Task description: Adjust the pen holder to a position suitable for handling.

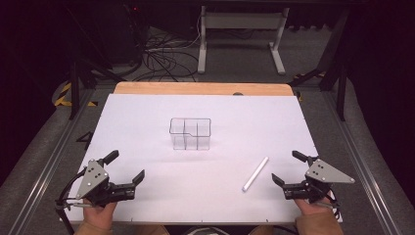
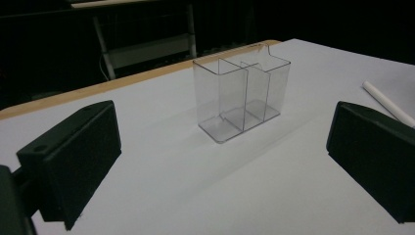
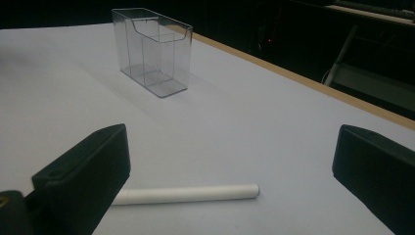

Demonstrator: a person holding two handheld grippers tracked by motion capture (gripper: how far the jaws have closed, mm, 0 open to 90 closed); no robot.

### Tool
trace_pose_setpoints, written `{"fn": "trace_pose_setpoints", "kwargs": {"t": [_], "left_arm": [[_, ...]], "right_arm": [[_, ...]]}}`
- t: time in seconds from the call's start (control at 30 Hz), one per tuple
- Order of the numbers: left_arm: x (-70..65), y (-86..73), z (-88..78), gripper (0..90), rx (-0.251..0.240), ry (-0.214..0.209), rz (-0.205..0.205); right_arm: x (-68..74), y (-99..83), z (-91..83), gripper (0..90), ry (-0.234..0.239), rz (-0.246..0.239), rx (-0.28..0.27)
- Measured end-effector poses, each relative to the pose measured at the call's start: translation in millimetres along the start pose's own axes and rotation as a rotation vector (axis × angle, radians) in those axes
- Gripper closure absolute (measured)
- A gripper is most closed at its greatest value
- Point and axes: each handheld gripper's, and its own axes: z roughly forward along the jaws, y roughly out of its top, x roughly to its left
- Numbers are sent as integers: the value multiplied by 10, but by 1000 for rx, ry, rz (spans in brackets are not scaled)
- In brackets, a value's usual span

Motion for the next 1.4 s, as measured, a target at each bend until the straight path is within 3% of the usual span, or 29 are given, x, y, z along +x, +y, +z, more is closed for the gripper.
{"fn": "trace_pose_setpoints", "kwargs": {"t": [0.63, 0.83, 1.0, 1.4], "left_arm": [[15, 34, 4, 14, 13, -54, -2], [6, 103, 16, 20, 13, -90, 14], [-4, 181, 71, 32, 41, -125, 31], [-19, 361, 302, 44, 64, -216, 11]], "right_arm": [[2, 17, 8, 7, 42, 7, -14], [-1, 16, 3, 12, 47, 11, -22], [5, 11, 4, 19, 59, 15, -20], [-6, -20, -7, 24, 71, 22, -22]]}}
